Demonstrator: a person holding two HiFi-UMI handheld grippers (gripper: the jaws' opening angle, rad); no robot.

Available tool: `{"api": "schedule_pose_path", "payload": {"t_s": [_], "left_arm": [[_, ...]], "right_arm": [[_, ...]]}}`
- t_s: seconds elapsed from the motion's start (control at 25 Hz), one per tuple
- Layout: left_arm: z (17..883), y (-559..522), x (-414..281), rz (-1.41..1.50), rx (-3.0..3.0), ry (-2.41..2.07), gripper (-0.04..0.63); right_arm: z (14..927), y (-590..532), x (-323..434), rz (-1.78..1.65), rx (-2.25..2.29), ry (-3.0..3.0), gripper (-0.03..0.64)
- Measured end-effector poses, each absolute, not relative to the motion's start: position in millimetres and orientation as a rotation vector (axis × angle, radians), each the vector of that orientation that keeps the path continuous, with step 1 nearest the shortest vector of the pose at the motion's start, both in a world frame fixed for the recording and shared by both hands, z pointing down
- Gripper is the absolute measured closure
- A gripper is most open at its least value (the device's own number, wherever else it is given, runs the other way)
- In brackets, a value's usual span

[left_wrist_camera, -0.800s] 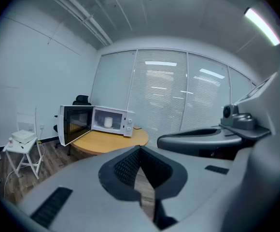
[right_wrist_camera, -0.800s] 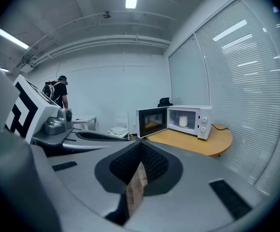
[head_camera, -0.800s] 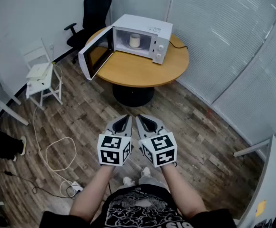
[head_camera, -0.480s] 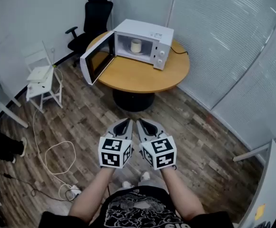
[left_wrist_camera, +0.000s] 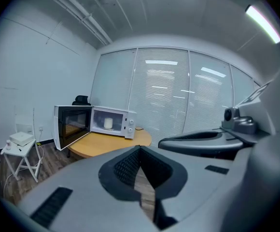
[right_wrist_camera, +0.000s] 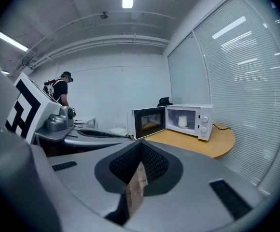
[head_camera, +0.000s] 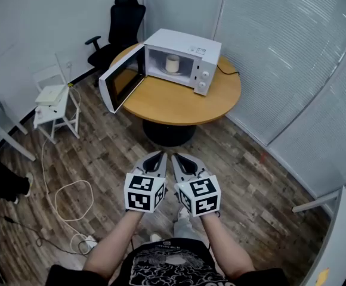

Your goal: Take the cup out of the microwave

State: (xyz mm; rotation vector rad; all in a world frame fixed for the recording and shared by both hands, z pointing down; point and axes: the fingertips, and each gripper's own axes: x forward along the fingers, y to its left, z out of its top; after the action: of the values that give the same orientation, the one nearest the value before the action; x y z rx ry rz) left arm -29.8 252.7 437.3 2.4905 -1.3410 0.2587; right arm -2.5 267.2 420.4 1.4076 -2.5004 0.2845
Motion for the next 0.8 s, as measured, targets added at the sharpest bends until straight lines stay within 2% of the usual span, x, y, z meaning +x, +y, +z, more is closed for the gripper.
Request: {"api": "schedule_pose_path", "payload": {"t_s": [0.8], "left_arm": [[433, 104, 45, 0.233, 2.413, -1.48, 0.584]], "right_arm": [[425, 116, 79, 0.292, 1.271, -2.578, 0.601]]}}
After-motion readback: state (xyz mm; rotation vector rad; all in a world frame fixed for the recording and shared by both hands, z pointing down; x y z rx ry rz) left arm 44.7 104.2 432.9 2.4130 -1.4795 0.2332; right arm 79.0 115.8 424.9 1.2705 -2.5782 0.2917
